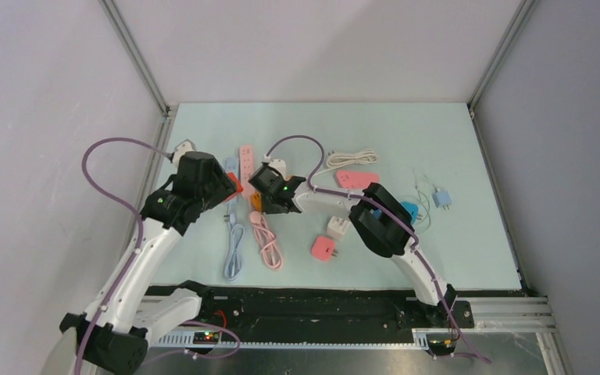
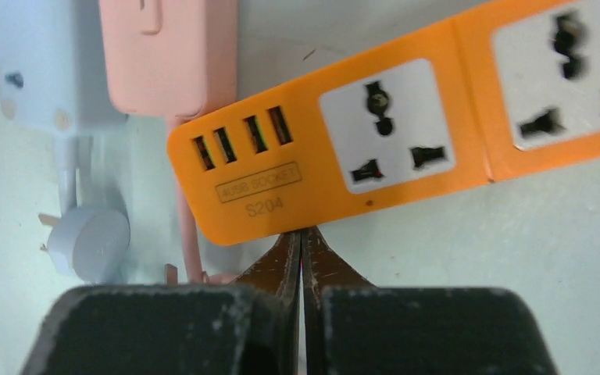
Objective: Insert the plug
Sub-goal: Move the socket to the center of the board, then insert the plug into the socket.
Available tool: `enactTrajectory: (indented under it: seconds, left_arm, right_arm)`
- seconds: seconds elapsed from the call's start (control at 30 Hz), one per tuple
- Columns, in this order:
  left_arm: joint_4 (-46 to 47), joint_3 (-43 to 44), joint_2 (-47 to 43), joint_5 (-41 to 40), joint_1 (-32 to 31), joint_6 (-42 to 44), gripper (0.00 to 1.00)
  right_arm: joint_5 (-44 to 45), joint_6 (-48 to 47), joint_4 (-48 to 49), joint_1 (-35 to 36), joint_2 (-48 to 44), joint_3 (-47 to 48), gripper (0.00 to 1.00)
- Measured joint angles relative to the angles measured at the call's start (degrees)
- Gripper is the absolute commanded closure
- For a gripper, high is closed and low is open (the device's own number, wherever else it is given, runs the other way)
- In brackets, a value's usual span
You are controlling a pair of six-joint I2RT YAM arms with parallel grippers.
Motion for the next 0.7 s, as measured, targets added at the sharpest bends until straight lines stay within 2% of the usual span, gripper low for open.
enactTrajectory:
  seconds: [0.13, 0.3, 0.5, 0.7]
  left_arm:
    - [0.0, 0.0, 4.7, 2.8, 0.0, 1.5, 1.00]
    - [-0.3, 0.9, 10.5, 6.0, 0.0, 2.1, 1.00]
    - [-0.6, 8.3, 19.7, 9.7, 0.0, 2.4, 1.00]
    - [-0.5, 17.6, 32.3, 16.2, 0.0, 1.6, 1.00]
  right_arm:
    - [0.7, 1.7, -0.2, -1.6, -0.5, 0.0, 0.99]
    - [-3.1, 1.8, 0.7, -5.3, -12.0, -11.9, 0.95]
    - [-8.7, 0.0, -1.0, -14.4, -28.5, -19.2, 0.92]
    - [-9.0, -2.0, -6.0, -19.0, -36.7, -27.5, 0.88]
